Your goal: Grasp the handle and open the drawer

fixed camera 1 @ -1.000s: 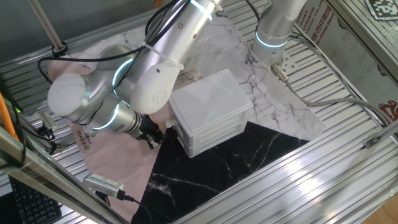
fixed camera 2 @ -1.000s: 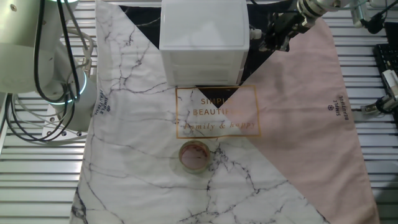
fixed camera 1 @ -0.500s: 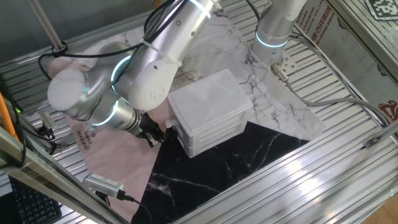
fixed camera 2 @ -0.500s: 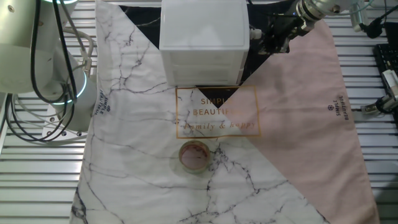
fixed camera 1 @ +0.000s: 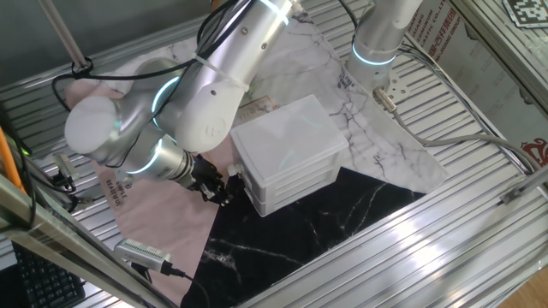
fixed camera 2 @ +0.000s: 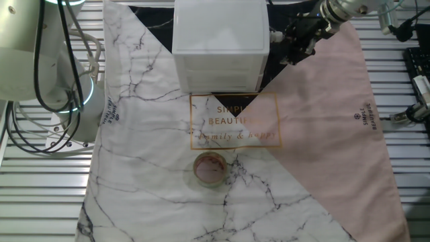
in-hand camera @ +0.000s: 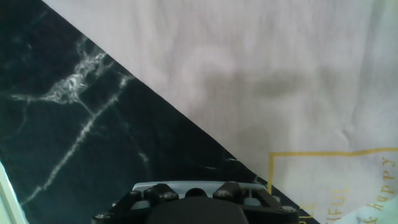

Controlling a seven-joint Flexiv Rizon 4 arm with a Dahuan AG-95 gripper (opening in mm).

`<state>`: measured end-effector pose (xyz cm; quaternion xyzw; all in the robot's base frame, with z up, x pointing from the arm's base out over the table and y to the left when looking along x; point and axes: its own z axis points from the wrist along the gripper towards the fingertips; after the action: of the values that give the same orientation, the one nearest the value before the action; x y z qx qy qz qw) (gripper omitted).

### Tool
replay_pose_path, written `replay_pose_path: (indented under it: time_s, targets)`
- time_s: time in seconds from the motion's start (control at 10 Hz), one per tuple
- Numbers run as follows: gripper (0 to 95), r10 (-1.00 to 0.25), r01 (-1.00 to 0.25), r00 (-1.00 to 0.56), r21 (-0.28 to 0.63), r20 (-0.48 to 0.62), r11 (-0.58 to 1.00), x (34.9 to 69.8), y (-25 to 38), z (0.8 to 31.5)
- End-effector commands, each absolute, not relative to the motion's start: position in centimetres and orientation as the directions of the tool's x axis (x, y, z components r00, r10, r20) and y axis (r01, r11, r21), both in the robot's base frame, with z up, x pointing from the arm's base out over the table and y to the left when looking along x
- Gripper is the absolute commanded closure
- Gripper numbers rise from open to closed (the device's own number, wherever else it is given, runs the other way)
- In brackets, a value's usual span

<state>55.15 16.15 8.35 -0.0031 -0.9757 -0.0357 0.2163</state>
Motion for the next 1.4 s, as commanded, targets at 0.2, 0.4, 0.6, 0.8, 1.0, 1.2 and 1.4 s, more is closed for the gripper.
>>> replay_pose_path:
  time_s: [0.2, 0.4, 0.6, 0.8, 1.0, 1.2, 1.4]
  targets:
    - [38.0, -0.006, 0.024, -0.907, 0.067, 0.421, 0.997, 54.97, 16.13, 8.18]
    - [38.0, -0.006, 0.024, -0.906, 0.065, 0.423, 0.998, 54.74, 16.13, 7.84]
    - [38.0, -0.005, 0.025, -0.902, 0.063, 0.431, 0.998, 54.68, 16.15, 7.75]
    - [38.0, 0.002, 0.031, -0.896, 0.059, 0.443, 0.998, 54.68, 16.29, 7.67]
    - [38.0, 0.008, 0.036, -0.889, 0.052, 0.458, 0.998, 54.65, 16.39, 7.58]
    - [38.0, 0.015, 0.042, -0.88, 0.046, 0.475, 0.998, 54.63, 16.41, 7.54]
    - [38.0, 0.016, 0.043, -0.877, 0.044, 0.481, 0.998, 54.6, 16.38, 7.52]
